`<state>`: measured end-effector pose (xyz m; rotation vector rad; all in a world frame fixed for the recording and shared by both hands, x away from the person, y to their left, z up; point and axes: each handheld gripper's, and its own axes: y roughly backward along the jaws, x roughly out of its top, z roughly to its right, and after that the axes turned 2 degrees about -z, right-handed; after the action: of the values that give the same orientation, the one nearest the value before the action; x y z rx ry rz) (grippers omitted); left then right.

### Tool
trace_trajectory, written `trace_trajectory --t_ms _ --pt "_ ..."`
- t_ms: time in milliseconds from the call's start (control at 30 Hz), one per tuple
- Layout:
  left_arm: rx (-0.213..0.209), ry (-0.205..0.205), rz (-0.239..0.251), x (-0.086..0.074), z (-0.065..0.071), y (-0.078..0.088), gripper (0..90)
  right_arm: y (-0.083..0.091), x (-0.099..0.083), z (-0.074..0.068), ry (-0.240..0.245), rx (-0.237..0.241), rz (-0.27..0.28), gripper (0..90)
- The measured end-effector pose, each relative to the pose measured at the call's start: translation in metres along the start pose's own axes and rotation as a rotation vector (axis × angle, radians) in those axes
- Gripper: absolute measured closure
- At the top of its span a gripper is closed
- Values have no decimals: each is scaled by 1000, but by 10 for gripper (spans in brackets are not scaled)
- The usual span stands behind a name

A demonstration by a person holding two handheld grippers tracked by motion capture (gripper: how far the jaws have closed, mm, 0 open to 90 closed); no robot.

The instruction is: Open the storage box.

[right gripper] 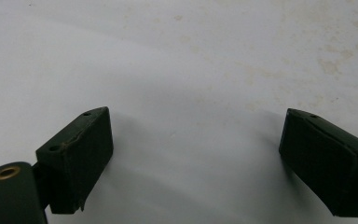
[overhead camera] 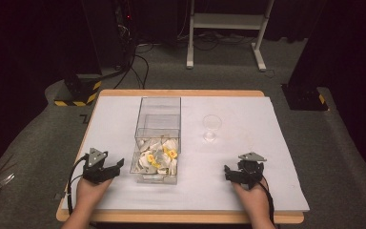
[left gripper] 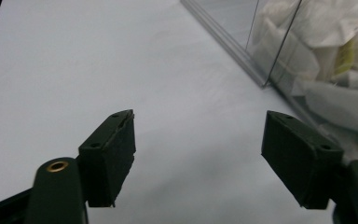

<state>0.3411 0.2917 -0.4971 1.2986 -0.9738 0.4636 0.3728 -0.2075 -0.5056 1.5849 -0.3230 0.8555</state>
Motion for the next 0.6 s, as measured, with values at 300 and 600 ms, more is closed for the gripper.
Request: trace_trajectory --t_ms 300,600 --pt "-37 26 -31 -5 -2 -5 176 0 0 0 0 1 -2 98" --pt "-51 -5 -61 -5 2 -7 162 1 4 3 0 34 -15 87"
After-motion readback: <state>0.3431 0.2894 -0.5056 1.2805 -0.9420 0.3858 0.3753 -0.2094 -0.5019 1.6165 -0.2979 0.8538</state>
